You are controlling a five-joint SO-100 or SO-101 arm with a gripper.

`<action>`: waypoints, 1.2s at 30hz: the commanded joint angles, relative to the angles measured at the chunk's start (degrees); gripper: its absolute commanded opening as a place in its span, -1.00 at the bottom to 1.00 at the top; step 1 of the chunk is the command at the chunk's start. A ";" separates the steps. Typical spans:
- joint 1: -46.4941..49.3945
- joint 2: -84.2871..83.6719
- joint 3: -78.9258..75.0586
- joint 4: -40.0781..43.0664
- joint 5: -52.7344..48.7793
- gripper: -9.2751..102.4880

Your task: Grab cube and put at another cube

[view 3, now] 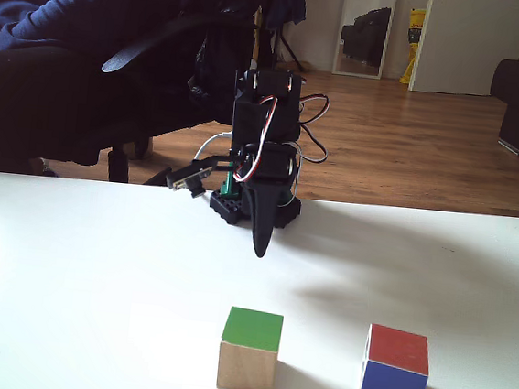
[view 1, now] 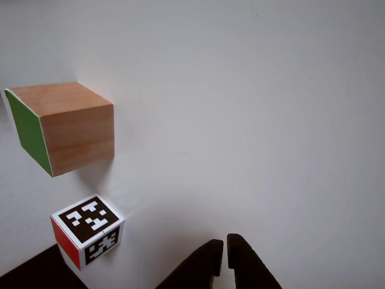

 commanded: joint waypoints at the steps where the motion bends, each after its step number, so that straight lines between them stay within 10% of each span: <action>1: 0.26 0.26 -1.05 0.35 0.26 -0.83; 21: -3.96 -25.22 -20.57 -5.54 9.58 -0.80; 36: -4.31 -58.27 -41.92 -11.60 16.17 -0.32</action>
